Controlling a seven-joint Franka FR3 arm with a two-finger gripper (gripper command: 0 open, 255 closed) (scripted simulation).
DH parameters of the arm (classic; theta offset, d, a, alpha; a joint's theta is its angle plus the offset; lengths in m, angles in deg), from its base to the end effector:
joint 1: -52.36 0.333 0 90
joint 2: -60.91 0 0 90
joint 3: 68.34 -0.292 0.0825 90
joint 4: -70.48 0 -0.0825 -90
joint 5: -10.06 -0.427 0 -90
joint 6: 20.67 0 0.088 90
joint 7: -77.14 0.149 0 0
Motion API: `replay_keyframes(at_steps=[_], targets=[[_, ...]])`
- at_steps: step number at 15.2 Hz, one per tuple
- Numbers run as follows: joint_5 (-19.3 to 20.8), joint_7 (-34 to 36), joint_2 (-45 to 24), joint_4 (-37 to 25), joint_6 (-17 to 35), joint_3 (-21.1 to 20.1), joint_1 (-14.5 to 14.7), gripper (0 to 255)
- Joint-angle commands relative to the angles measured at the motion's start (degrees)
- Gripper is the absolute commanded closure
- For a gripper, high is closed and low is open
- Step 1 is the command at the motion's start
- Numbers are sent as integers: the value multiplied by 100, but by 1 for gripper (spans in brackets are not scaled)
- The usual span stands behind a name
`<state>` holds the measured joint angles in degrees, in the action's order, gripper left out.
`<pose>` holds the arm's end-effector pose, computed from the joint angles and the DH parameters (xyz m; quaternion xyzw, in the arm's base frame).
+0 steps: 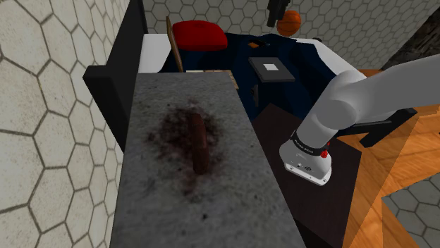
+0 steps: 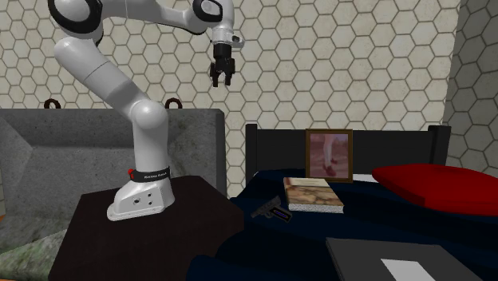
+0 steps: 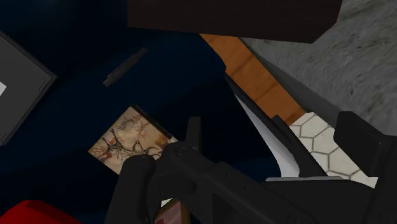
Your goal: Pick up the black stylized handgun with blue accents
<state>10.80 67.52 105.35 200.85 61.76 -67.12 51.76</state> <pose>0.3530 -0.0145 0.5577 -0.9970 -0.0706 0.0304 0.0040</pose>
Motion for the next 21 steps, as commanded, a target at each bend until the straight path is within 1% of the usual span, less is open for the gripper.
replay_keyframes(at_steps=[1, 6, 11, 16, 21], targets=[[0, 0, 0, 0, 0, 0, 0, 0], [90, 366, -234, 707, 908, 112, -292, 0], [187, 727, -637, 1276, 1849, 248, -590, 0], [285, 1083, -1216, 1701, 2824, 409, -886, 0], [367, 1424, -1969, 1973, 3824, 591, -1173, 0]])
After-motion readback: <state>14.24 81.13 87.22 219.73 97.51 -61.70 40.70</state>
